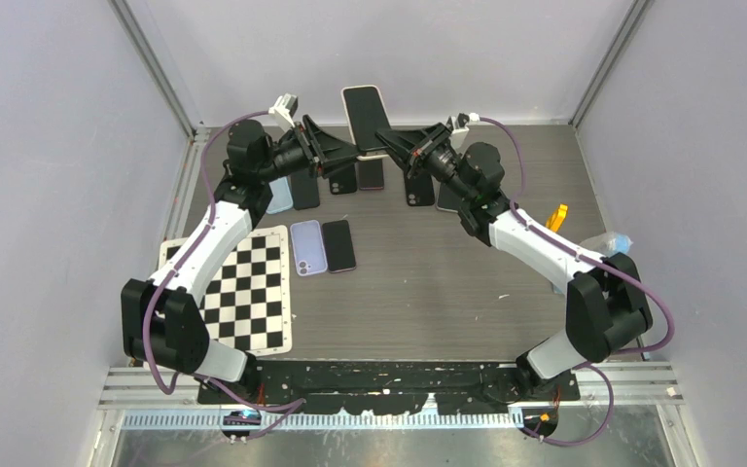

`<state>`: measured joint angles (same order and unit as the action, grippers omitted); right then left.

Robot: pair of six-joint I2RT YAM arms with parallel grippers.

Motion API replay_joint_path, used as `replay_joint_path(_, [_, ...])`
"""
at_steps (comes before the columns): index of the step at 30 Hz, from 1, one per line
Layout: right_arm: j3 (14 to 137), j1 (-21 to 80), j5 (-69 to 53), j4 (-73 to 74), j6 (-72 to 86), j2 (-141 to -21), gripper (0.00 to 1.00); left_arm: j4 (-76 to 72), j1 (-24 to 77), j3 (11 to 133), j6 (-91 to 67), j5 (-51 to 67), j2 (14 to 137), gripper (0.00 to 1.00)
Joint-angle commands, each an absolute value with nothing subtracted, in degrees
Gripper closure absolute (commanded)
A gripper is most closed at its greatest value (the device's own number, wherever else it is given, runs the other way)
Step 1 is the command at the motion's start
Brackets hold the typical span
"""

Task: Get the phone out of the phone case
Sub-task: Remove the phone case from the phone.

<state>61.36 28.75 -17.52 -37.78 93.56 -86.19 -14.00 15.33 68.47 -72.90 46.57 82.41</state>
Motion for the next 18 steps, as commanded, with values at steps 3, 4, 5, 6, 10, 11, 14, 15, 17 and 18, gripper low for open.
replay_joint_path(3, [65.12,30.61,-20.56,-47.68,94.89,-85.86,0.99,-13.27,15.67,71.67,-71.26,45.27,82.97,0.64])
replay_joint_path(4, [65.25,30.64,-20.78,-47.66,94.82,-86.11,0.99,-12.93,15.65,71.82,-71.02,45.10,83.10,0.64])
replay_joint_path(5, [65.51,30.73,-21.24,-47.64,94.74,-86.21,0.99,-12.58,15.64,71.93,-70.90,44.89,83.16,0.64])
replay_joint_path(6, [65.63,30.82,-21.47,-47.60,94.70,-86.33,0.99,-12.37,15.64,72.10,-70.75,44.77,83.34,0.64])
replay_joint_path(10, [65.85,30.89,-22.90,-47.60,94.31,-86.49,0.99,-11.23,15.65,72.94,-69.56,44.28,84.10,0.81])
replay_joint_path(11, [65.92,30.87,-23.70,-47.52,93.80,-86.49,0.99,-10.49,15.64,73.25,-68.85,43.97,84.36,0.91])
replay_joint_path(14, [66.52,30.11,-26.21,-46.31,90.61,-86.07,0.99,-7.44,15.64,73.77,-65.88,41.94,84.95,1.00])
replay_joint_path(15, [66.64,29.78,-27.62,-45.68,89.78,-85.97,0.99,-6.87,15.61,73.76,-65.02,41.29,85.00,1.00])
replay_joint_path(17, [66.66,28.46,-30.19,-44.44,87.83,-85.30,0.99,-4.54,15.63,73.87,-63.27,39.05,85.61,1.00])
replay_joint_path(18, [66.55,27.59,-31.22,-44.19,86.93,-84.85,0.99,-3.16,15.57,74.11,-62.52,37.97,85.90,1.00])
